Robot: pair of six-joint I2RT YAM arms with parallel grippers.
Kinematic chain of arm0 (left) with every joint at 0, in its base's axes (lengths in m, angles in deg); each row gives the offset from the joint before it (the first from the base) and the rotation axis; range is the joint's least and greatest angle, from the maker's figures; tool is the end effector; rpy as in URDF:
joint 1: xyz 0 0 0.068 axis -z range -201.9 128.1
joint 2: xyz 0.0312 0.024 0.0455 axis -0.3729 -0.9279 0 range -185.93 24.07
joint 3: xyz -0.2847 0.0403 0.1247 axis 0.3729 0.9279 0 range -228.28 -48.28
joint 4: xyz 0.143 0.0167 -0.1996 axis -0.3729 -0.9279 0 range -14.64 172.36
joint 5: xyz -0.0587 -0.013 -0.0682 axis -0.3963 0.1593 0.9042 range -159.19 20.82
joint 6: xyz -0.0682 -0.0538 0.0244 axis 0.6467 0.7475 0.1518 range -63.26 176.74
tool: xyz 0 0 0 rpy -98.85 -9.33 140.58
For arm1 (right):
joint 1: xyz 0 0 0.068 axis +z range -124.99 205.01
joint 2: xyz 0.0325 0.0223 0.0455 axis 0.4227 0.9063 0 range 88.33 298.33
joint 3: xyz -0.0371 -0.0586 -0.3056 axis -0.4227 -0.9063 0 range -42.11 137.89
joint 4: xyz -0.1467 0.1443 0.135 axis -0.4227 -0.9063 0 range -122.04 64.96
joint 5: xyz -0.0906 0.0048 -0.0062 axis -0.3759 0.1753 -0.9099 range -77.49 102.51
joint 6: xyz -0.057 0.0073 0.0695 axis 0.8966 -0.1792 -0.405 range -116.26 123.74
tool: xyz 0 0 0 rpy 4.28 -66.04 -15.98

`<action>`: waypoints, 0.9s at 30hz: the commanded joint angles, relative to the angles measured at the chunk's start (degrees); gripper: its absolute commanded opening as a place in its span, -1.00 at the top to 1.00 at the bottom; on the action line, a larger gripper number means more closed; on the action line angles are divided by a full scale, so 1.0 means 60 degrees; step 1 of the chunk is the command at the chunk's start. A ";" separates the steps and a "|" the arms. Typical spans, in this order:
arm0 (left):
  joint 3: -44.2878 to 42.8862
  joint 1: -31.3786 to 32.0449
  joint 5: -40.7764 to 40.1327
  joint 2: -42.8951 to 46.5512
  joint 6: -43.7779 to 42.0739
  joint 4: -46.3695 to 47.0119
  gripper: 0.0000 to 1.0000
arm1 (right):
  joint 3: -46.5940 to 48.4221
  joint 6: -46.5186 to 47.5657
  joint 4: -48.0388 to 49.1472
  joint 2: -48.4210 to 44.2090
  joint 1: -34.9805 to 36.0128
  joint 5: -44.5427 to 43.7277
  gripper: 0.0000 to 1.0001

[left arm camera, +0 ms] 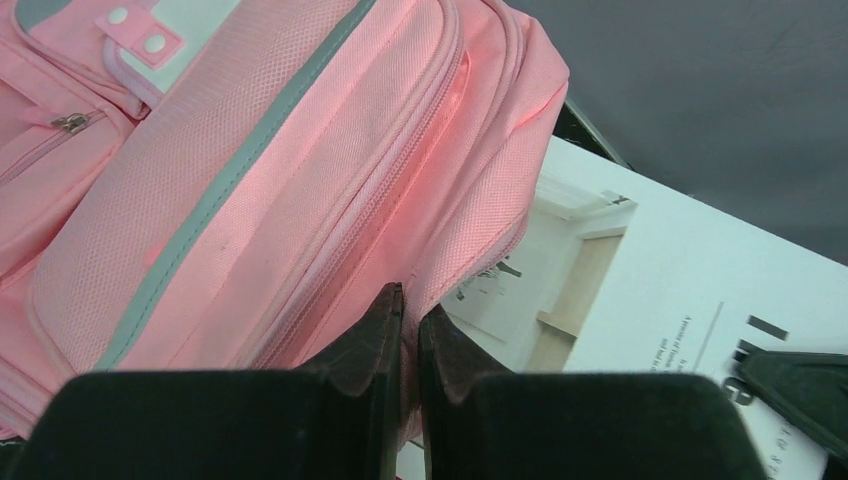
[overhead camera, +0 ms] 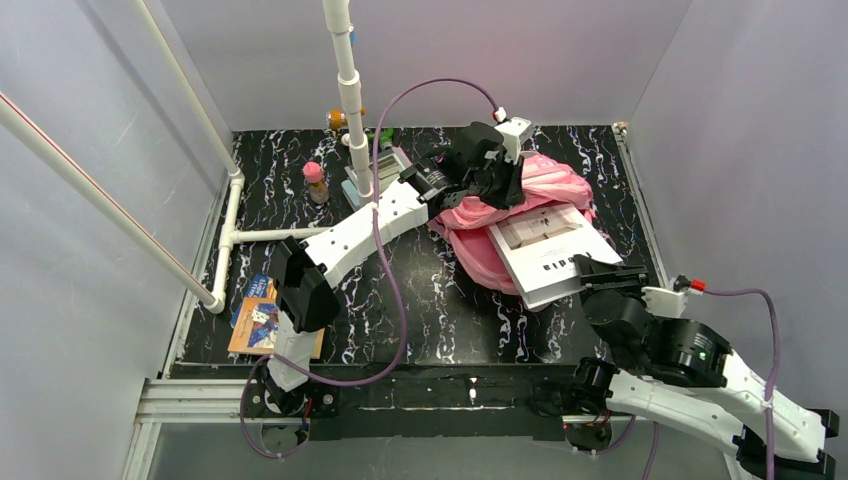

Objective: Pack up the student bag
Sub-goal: Place the book in the student bag.

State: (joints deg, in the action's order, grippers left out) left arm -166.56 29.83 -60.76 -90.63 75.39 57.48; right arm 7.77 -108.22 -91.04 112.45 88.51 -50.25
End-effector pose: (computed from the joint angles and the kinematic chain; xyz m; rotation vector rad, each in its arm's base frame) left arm 0.3100 -0.4119 0.4095 0.6854 1.9445 -0.9348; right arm 0.0665 -0.0272 0.3202 1.2596 1.4996 0.8279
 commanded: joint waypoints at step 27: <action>0.0146 0.0044 0.1834 0.1879 0.1038 0.0311 1.00 | -0.3708 0.5096 1.2015 0.4839 -0.6422 0.4911 0.58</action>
State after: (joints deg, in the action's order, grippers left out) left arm -164.90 29.70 -52.65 -88.02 81.47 56.93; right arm -14.74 -85.47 -25.95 139.29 55.29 -35.37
